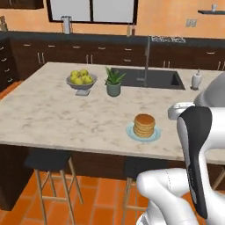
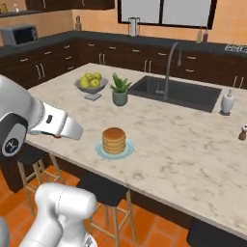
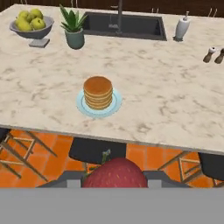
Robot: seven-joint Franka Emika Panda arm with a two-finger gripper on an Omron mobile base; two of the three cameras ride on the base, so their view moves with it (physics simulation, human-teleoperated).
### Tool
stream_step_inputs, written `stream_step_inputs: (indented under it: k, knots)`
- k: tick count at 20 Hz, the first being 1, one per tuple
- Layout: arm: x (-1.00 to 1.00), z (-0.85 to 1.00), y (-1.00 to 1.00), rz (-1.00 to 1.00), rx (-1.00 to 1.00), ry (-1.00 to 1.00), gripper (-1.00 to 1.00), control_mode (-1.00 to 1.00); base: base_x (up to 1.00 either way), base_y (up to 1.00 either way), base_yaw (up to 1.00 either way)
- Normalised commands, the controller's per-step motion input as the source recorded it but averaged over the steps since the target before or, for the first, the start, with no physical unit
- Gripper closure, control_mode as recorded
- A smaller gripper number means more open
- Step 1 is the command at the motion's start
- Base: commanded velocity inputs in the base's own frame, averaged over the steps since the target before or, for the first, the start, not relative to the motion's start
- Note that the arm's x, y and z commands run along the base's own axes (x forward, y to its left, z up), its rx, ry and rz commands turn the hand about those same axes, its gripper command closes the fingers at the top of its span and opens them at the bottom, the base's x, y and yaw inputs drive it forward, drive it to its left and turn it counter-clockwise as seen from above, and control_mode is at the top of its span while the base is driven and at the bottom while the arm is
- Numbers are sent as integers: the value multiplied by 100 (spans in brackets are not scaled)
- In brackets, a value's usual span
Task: Take the strawberry from the fridge and place it on top of the pancake, located on the dining counter.
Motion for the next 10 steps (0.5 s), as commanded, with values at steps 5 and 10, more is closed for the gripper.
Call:
stream_step_inputs:
  k: [5,10]
  knots:
    - [0,0,0,0,0,0,100,100,89,14,-56]
    - [0,0,0,0,0,0,100,100,14,54,-17]
